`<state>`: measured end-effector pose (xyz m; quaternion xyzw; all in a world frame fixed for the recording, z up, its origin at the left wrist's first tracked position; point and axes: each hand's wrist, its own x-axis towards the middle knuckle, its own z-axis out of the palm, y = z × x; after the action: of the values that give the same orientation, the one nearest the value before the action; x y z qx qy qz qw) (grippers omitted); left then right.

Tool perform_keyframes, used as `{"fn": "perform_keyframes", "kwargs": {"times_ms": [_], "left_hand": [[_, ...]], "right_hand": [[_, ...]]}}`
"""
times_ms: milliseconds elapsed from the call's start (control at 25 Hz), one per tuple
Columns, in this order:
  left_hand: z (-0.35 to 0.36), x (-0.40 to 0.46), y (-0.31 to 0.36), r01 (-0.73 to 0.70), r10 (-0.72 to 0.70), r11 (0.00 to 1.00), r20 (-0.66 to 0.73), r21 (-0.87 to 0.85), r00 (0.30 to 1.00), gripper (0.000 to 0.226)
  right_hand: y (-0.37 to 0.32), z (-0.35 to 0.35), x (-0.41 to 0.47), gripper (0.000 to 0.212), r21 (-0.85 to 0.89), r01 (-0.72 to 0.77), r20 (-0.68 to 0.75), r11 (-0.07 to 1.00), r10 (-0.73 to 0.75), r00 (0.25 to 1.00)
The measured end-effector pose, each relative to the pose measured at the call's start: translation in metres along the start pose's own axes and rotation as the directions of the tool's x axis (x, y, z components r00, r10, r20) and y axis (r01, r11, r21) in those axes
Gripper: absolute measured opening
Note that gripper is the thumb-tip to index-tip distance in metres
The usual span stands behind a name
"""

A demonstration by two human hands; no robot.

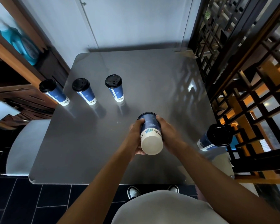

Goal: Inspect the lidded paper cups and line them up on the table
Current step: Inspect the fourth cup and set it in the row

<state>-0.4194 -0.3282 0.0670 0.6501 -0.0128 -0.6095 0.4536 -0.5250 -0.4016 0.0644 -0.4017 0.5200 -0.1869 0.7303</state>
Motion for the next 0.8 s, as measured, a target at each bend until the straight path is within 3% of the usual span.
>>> {"fn": "perform_keyframes", "kwargs": {"times_ms": [160, 280, 440, 600, 800], "left_hand": [[0.003, -0.012, 0.006, -0.145, 0.143, 0.971, 0.027, 0.188, 0.989, 0.093], [0.004, -0.013, 0.008, -0.149, 0.146, 0.987, 0.05, 0.055, 0.988, 0.095], [0.005, -0.016, 0.008, -0.138, 0.137, 0.987, -0.019, -0.088, 0.99, 0.067], [0.011, -0.017, 0.004, -0.14, 0.141, 0.984, 0.006, -0.115, 0.99, 0.095], [0.006, -0.011, 0.002, -0.105, 0.105, 0.994, 0.007, 0.042, 0.994, 0.089]], "right_hand": [[-0.002, -0.005, 0.003, 0.059, -0.046, 0.022, -0.009, 0.999, -0.023, 1.0], [-0.002, -0.008, 0.006, 0.048, 0.004, 0.016, -0.019, 1.0, -0.015, 1.0], [0.001, -0.005, 0.003, 0.049, 0.093, -0.038, -0.015, 0.995, 0.04, 0.999], [0.001, 0.001, 0.0, 0.064, 0.098, -0.03, -0.009, 0.995, 0.031, 0.999], [0.003, -0.002, 0.006, 0.049, 0.051, 0.02, -0.035, 0.998, -0.018, 0.999]]}}
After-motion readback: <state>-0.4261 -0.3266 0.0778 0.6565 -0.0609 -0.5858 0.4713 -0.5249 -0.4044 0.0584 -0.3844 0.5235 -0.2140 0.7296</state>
